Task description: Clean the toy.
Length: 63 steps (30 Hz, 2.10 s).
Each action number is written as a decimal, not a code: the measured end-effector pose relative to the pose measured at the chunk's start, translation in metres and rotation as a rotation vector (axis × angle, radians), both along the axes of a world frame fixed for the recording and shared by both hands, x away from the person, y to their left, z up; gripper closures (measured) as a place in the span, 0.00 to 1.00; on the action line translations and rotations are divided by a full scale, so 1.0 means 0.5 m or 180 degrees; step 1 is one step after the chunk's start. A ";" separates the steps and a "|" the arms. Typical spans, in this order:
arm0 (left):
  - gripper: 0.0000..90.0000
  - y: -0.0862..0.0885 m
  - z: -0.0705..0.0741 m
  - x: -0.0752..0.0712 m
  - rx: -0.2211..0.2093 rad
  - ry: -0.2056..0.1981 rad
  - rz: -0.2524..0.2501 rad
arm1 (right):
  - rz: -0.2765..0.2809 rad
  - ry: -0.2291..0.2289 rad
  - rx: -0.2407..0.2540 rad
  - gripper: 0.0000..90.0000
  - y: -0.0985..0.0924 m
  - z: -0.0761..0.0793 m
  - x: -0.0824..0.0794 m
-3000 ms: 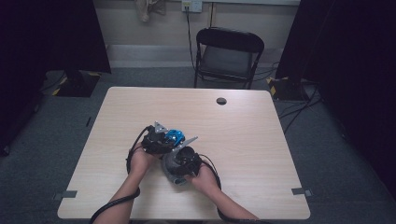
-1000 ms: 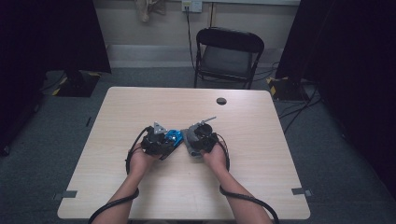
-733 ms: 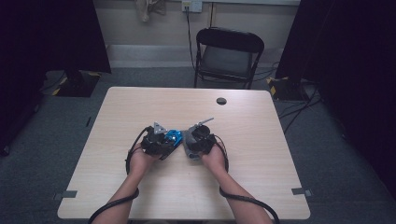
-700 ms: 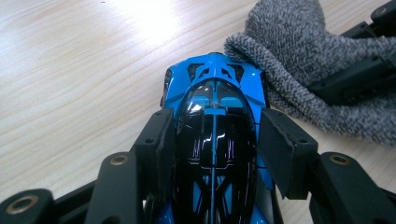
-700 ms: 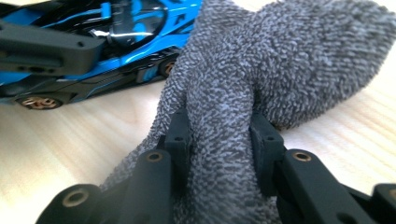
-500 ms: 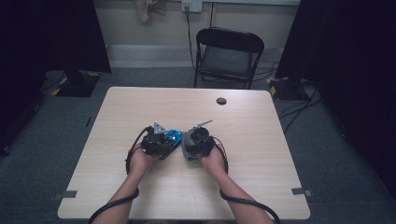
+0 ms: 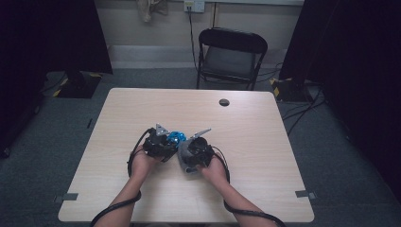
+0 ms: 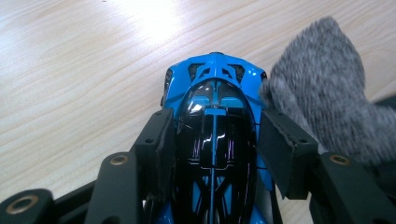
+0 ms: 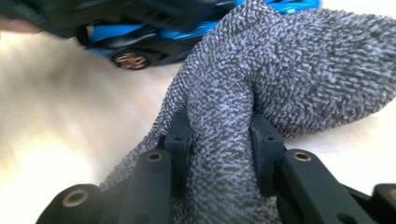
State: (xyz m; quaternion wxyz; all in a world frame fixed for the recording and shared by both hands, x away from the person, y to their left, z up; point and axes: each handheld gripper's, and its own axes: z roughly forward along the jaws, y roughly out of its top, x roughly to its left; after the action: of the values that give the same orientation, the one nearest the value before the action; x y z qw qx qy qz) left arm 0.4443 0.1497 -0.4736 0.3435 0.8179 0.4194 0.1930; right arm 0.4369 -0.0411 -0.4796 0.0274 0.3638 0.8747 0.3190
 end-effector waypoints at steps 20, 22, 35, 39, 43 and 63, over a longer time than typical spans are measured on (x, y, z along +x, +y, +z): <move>0.52 -0.001 0.001 0.000 0.0017 0.0015 0.0013 | 0.0246 0.0049 0.0052 0.74 0.030 0.000 -0.038; 0.52 -0.001 0.001 0.000 0.0021 0.0012 0.0016 | 0.0258 0.0066 0.0064 0.74 0.030 -0.001 -0.039; 0.52 -0.001 0.002 0.001 0.0032 0.0017 0.0013 | 0.0353 0.0088 0.0097 0.74 0.040 -0.001 -0.051; 0.52 -0.001 0.002 0.001 0.0037 0.0022 0.0015 | 0.0379 0.0096 0.0110 0.74 0.042 -0.002 -0.055; 0.52 -0.002 0.003 0.001 0.0042 0.0031 0.0019 | 0.0390 0.0103 0.0118 0.74 0.044 -0.002 -0.059; 0.52 -0.004 0.002 0.002 0.0013 0.0041 0.0040 | 0.0532 0.0140 0.0156 0.74 0.058 -0.002 -0.078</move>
State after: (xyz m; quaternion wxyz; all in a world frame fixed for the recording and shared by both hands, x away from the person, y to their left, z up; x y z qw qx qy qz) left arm 0.4451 0.1476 -0.4724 0.3379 0.8171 0.4263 0.1908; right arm 0.3978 -0.0121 -0.4807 -0.0273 0.2970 0.8943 0.3334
